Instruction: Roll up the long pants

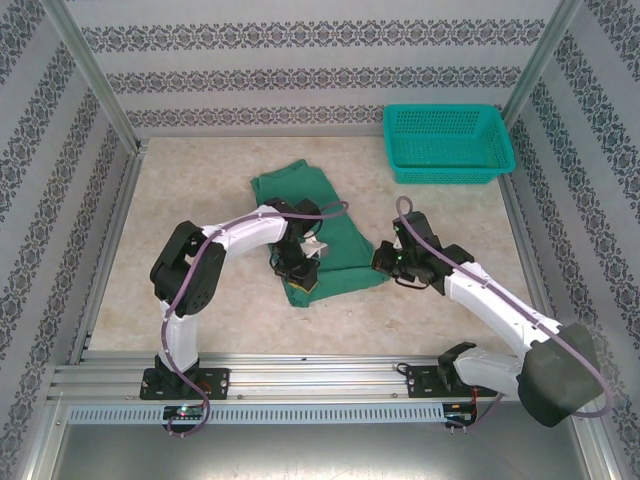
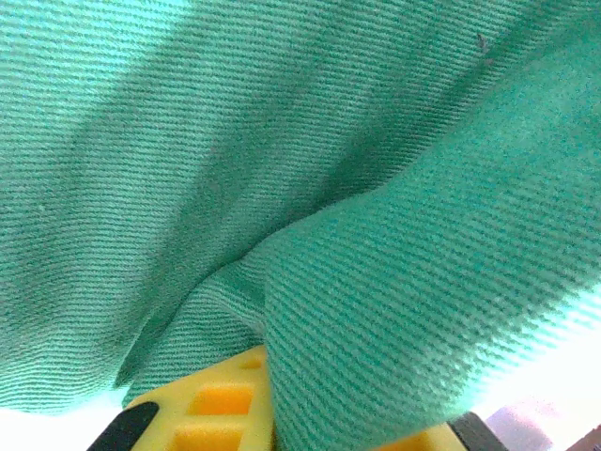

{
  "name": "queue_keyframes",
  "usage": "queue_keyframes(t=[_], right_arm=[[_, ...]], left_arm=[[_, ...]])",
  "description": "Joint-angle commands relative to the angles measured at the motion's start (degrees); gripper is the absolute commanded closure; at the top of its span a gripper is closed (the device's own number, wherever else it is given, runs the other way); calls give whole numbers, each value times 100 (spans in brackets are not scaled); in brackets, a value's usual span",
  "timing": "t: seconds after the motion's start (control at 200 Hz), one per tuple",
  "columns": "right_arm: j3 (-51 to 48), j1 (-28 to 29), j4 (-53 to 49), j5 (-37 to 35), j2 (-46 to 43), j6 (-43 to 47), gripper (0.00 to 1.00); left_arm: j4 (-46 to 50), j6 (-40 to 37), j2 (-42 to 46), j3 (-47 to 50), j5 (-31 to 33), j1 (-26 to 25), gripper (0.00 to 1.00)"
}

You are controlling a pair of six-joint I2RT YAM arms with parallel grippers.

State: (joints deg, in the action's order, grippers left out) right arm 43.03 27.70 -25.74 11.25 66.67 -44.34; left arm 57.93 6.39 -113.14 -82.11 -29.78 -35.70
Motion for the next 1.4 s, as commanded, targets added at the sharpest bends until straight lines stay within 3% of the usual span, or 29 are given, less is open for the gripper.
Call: queue_keyframes(t=[0.0, 0.63, 1.029, 1.229, 1.394], right_arm=[[209, 239, 153, 269, 121, 124, 100], [529, 773, 220, 802, 703, 427, 100], [672, 836, 207, 774, 1620, 697, 100], [882, 605, 485, 669, 2273, 836, 100], [1308, 446, 523, 522, 2695, 971, 100]], left_arm=[[218, -95, 179, 2, 162, 154, 84], [104, -112, 177, 134, 296, 371, 83], [104, -58, 320, 55, 402, 397, 81], [13, -78, 801, 130, 796, 392, 68], [-204, -61, 1397, 417, 1011, 347, 65]])
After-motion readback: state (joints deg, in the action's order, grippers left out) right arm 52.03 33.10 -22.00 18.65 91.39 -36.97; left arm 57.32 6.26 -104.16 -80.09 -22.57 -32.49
